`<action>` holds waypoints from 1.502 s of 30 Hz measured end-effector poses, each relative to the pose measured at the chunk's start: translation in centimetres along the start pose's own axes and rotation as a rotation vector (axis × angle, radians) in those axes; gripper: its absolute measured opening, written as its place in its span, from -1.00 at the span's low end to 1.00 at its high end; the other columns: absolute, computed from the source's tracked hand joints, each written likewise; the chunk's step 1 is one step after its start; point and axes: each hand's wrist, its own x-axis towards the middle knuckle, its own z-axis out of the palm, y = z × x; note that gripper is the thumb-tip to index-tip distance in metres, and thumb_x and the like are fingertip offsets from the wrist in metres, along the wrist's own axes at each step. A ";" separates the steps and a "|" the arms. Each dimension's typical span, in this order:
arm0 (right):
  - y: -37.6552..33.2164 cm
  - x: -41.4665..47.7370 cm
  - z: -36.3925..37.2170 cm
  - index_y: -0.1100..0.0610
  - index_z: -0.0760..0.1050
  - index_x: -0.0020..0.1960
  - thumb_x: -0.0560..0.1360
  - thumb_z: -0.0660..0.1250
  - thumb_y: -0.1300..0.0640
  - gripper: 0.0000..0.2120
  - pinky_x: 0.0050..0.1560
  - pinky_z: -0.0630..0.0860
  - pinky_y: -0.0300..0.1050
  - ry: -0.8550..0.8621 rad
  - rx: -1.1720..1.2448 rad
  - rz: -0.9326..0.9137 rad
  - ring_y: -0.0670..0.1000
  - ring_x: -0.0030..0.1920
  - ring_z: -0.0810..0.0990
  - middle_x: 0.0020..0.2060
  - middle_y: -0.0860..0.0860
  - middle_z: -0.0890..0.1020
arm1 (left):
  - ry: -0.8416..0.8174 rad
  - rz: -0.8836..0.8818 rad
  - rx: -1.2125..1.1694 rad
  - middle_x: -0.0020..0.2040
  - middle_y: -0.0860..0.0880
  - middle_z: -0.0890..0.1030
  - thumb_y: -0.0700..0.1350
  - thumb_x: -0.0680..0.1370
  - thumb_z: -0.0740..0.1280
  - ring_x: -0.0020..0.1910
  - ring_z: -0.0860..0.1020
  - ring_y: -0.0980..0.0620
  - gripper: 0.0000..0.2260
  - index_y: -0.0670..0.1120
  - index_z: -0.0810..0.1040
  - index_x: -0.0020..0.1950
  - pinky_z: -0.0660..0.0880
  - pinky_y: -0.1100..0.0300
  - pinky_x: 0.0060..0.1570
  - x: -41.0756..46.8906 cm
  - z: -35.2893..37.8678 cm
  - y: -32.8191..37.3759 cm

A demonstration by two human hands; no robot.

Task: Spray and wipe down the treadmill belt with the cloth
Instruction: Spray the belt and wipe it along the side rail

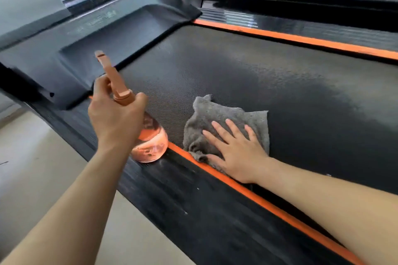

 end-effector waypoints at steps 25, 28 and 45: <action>8.2 -13.4 1.0 -0.45 -0.58 0.34 0.12 -0.59 -0.57 -0.21 0.50 -0.21 0.27 -0.134 0.018 0.259 0.07 0.55 -0.41 0.52 -0.18 -0.45 | -1.182 0.828 0.568 0.30 -0.03 0.43 -0.04 0.57 0.24 0.27 0.39 -0.13 -0.68 0.05 0.46 0.33 0.43 -0.06 0.24 -15.6 8.9 3.0; 10.8 -19.3 -0.1 -0.47 -0.70 0.20 0.14 -0.48 -0.58 -0.29 0.53 -0.18 0.25 -0.322 -0.007 0.382 0.01 0.50 -0.46 0.44 -0.19 -0.54 | -1.270 1.022 0.441 0.29 -0.09 0.41 -0.12 0.54 0.31 0.17 0.38 -0.16 -0.64 0.02 0.44 0.34 0.46 -0.08 0.19 -20.3 9.9 5.4; 7.9 -20.9 1.8 -0.10 0.51 0.30 0.52 0.39 0.01 -0.65 0.07 0.52 -0.07 0.195 0.298 0.192 -0.02 0.05 0.47 0.00 -0.10 0.44 | -1.153 0.432 0.436 -0.02 0.05 0.51 -0.20 0.50 0.31 0.11 0.52 -0.05 -0.77 0.08 0.62 0.05 0.32 0.19 -0.03 -18.2 8.3 5.4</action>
